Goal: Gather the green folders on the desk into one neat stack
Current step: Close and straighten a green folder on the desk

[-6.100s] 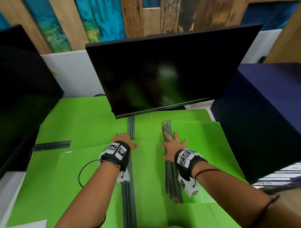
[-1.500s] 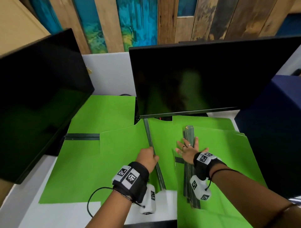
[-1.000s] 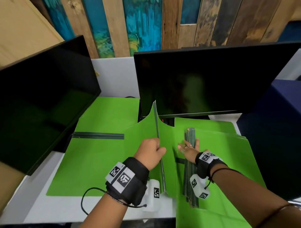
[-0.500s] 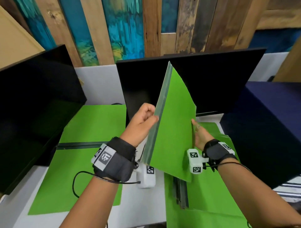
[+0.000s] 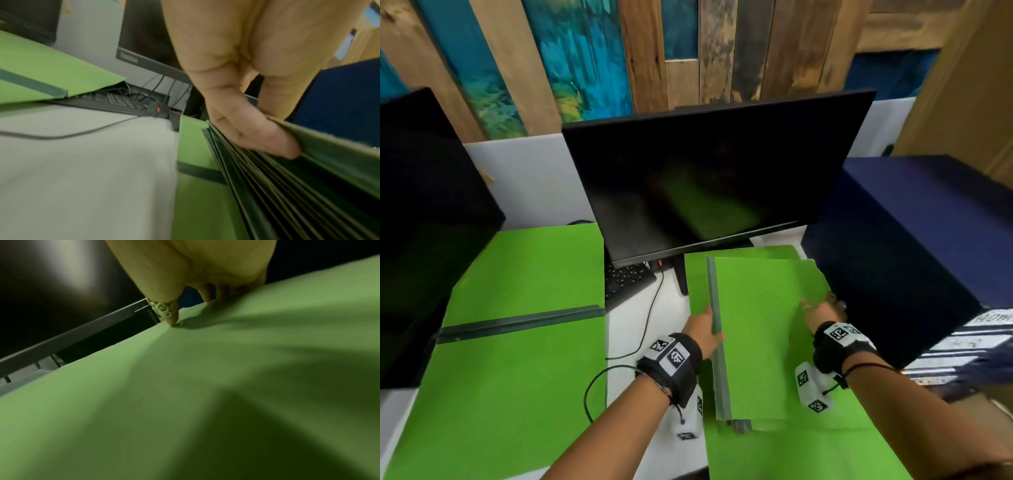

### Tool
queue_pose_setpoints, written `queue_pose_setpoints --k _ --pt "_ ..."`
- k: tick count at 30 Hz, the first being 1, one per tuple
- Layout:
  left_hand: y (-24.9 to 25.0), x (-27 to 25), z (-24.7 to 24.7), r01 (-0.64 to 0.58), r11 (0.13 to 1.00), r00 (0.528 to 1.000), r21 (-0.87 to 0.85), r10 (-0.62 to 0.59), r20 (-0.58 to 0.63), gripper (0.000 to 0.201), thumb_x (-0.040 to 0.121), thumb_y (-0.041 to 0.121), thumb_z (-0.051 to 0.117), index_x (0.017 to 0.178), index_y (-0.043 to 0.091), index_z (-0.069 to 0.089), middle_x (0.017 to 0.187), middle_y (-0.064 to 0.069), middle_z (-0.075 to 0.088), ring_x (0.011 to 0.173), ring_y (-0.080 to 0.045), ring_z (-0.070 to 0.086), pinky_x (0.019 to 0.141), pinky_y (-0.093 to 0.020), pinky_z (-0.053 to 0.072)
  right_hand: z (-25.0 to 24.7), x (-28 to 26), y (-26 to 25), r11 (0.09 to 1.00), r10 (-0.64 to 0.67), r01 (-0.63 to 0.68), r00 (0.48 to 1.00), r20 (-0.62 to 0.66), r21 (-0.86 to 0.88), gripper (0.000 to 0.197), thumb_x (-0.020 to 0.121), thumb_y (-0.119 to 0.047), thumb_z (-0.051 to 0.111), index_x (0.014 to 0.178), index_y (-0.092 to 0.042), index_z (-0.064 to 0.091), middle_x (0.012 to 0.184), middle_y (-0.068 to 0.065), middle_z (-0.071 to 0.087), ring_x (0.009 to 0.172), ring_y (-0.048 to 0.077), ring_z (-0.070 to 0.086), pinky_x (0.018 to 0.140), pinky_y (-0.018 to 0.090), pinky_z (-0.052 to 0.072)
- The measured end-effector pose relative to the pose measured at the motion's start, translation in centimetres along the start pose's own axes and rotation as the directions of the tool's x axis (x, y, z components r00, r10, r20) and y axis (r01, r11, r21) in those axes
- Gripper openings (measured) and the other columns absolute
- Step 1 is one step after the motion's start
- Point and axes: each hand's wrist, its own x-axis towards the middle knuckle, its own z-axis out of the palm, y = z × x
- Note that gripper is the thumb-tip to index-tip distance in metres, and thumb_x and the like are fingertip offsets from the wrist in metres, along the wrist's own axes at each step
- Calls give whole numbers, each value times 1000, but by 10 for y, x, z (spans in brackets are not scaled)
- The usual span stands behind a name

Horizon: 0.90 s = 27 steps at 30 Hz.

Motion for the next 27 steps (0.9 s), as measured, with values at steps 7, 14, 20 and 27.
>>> queue_pose_setpoints --k 7,14,20,27 --pt "-10 23 15 128 988 991 87 -129 16 48 97 29 41 140 9 38 137 -22 39 119 -37 52 104 -37 43 2 0 -4 969 -72 74 997 17 -237 78 87 -42 56 144 -6 20 151 18 12 136 38 23 112 47 26" --pt "-41 33 8 396 916 918 58 -396 -19 46 87 33 57 116 -3 57 121 -17 62 114 -30 58 90 -30 46 28 -61 -50 741 -547 601 799 250 -300 58 92 -37 49 144 -21 29 155 11 17 142 29 17 118 44 18" --pt "-52 28 9 366 930 929 -26 -363 71 28 81 26 65 72 0 61 83 -14 56 77 -18 55 54 -21 39 67 -95 -60 476 -654 850 514 555 -226 28 88 -28 53 113 -24 64 151 2 27 143 25 12 115 57 9" --pt "-57 15 13 264 964 965 -43 -264 3 32 92 22 51 65 16 36 70 -2 51 81 -24 51 66 -28 36 55 -83 -70 737 -605 638 770 203 -224 48 89 -42 48 133 -22 47 154 7 17 141 28 19 114 48 25"
